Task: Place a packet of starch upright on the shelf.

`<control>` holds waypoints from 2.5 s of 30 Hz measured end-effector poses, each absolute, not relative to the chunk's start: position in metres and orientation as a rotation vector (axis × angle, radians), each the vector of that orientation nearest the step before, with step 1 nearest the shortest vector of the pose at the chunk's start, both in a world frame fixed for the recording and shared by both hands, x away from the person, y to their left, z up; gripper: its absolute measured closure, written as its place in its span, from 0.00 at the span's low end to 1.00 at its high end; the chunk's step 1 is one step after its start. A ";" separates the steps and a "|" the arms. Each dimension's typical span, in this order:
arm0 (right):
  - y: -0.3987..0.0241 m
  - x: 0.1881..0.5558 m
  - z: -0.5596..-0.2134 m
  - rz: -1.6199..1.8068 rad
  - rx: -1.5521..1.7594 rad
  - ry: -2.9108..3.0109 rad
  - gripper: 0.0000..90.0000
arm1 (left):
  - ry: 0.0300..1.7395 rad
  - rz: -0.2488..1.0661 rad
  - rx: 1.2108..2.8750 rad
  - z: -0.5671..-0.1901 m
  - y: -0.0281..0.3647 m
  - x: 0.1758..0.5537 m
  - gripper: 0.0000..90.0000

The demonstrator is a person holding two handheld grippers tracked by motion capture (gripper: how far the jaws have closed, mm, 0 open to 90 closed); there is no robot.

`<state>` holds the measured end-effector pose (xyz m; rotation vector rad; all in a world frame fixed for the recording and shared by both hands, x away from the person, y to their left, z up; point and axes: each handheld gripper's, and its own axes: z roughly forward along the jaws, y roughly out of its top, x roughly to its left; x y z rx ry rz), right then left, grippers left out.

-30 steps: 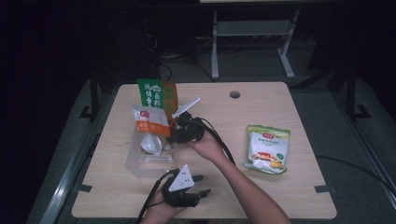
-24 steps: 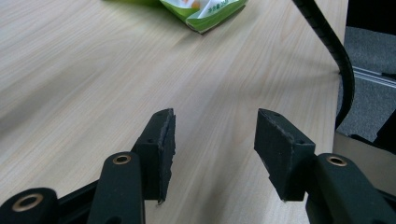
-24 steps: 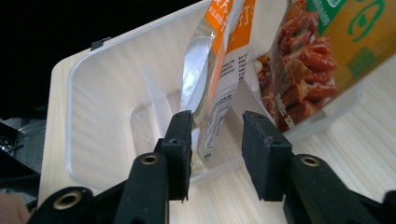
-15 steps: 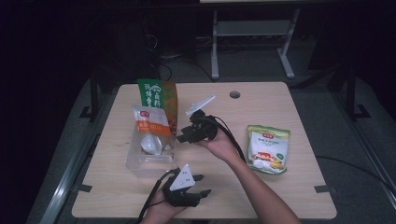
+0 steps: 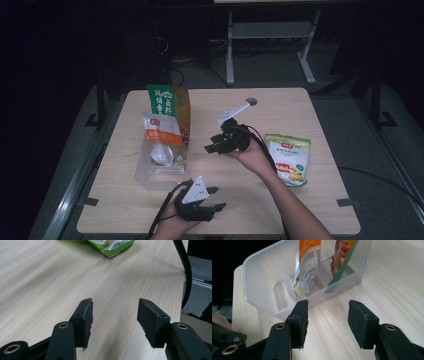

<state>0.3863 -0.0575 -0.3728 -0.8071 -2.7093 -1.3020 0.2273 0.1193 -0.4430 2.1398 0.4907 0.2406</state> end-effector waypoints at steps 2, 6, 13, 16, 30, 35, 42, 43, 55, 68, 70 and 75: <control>-0.064 0.385 -0.374 -1.292 -0.817 -2.715 0.54 | 0.490 0.242 2.139 -0.443 0.119 0.227 0.51; -0.078 0.384 -0.377 -1.288 -0.852 -2.709 0.54 | 0.493 0.237 2.145 -0.443 0.119 0.228 0.51; -0.103 0.382 -0.376 -1.275 -0.919 -2.717 0.52 | 0.502 0.231 2.130 -0.444 0.118 0.228 0.51; -0.116 0.379 -0.377 -1.278 -0.953 -2.713 0.51 | 0.505 0.231 2.128 -0.444 0.118 0.228 0.51; -0.168 0.369 -0.377 -1.267 -1.132 -2.703 0.44 | 0.505 0.237 2.136 -0.444 0.118 0.228 0.51; -0.182 0.367 -0.380 -1.256 -1.184 -2.696 0.44 | 0.500 0.243 2.139 -0.444 0.118 0.228 0.50; -0.205 0.364 -0.386 -1.231 -1.267 -2.695 0.43 | 0.502 0.242 2.140 -0.444 0.118 0.228 0.50; -0.208 0.364 -0.387 -1.223 -1.279 -2.693 0.43 | 0.504 0.239 2.138 -0.444 0.118 0.228 0.50; -0.239 0.357 -0.394 -1.210 -1.392 -2.662 0.41 | 0.497 0.244 2.147 -0.445 0.117 0.229 0.49; -0.280 0.351 -0.410 -1.136 -1.543 -2.642 0.39 | 0.525 0.224 2.131 -0.444 0.119 0.231 0.48; -0.286 0.349 -0.414 -1.139 -1.573 -2.621 0.39 | 0.528 0.217 2.134 -0.445 0.118 0.231 0.47; -0.303 0.345 -0.426 -1.113 -1.626 -2.614 0.39 | 0.525 0.211 2.132 -0.445 0.117 0.230 0.47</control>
